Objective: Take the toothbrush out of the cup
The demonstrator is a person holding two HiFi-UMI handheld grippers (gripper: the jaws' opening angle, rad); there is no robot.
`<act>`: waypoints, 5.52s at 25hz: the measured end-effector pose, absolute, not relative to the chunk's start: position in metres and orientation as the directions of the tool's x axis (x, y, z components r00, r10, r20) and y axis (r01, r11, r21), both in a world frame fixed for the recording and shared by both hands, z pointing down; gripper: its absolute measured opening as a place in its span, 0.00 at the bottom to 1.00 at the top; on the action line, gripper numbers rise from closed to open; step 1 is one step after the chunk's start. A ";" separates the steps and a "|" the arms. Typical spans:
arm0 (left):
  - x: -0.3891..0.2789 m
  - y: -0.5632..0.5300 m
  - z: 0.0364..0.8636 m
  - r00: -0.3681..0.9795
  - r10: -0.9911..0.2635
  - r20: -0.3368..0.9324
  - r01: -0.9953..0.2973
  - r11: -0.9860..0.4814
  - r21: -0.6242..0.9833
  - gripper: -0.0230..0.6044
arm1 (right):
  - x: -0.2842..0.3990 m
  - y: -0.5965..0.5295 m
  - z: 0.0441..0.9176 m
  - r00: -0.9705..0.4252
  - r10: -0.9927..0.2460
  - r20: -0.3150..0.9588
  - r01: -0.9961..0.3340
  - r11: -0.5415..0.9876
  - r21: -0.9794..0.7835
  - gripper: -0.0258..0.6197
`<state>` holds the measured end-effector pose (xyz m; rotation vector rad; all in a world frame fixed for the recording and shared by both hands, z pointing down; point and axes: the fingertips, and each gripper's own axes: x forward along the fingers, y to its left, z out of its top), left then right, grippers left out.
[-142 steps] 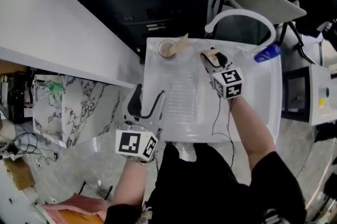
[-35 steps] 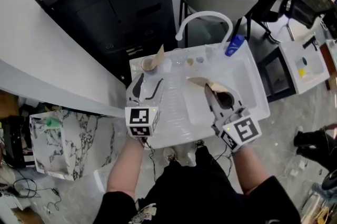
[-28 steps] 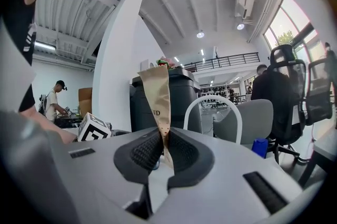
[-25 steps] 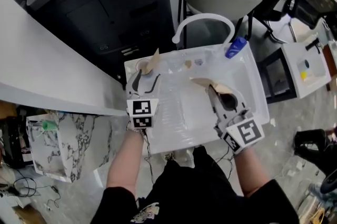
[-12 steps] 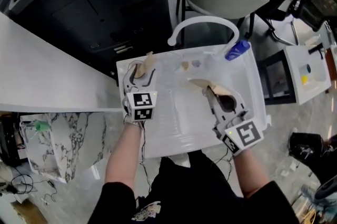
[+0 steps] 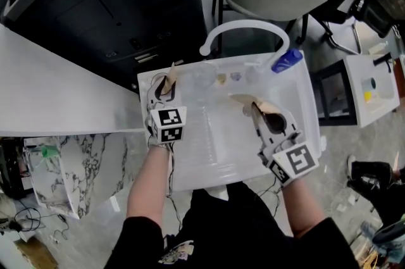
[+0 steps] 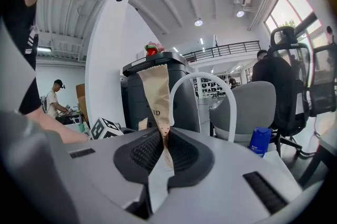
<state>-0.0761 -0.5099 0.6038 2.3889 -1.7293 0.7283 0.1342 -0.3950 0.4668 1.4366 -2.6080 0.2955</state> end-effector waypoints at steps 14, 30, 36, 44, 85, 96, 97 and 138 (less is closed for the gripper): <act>-0.095 -0.507 0.568 0.227 -0.909 0.351 -0.941 -0.297 -0.160 0.12 | 0.119 -0.396 0.458 -0.540 -0.817 0.204 -0.841 0.531 -0.100 0.08; -0.134 -0.461 0.455 0.297 -0.942 0.156 -0.955 -0.293 0.046 0.11 | 0.071 -0.382 0.437 -0.570 -0.808 0.148 -0.822 0.563 -0.089 0.08; -0.147 -0.425 0.432 0.326 -0.935 0.137 -0.945 -0.319 0.074 0.11 | 0.060 -0.378 0.429 -0.561 -0.818 0.132 -0.828 0.552 -0.097 0.08; -0.164 -0.365 0.415 0.377 -0.918 0.126 -0.926 -0.371 0.071 0.11 | 0.032 -0.362 0.421 -0.559 -0.821 0.115 -0.829 0.551 -0.095 0.08; -0.082 -0.052 0.401 0.384 -0.914 0.131 -0.923 -0.382 0.041 0.11 | 0.091 -0.070 0.390 -0.598 -0.800 0.047 -0.802 0.595 -0.058 0.08; -0.043 0.087 0.378 0.322 -0.941 0.107 -0.947 -0.319 0.040 0.11 | 0.130 0.053 0.378 -0.650 -0.759 0.033 -0.759 0.647 -0.077 0.08; -0.044 0.092 0.375 0.321 -0.941 0.103 -0.947 -0.319 0.038 0.11 | 0.128 0.058 0.377 -0.651 -0.758 0.030 -0.758 0.647 -0.083 0.08; -0.146 0.163 0.371 0.457 -0.884 0.099 -0.889 -0.453 0.065 0.11 | 0.027 0.156 0.381 -0.535 -0.842 0.070 -0.844 0.529 -0.087 0.08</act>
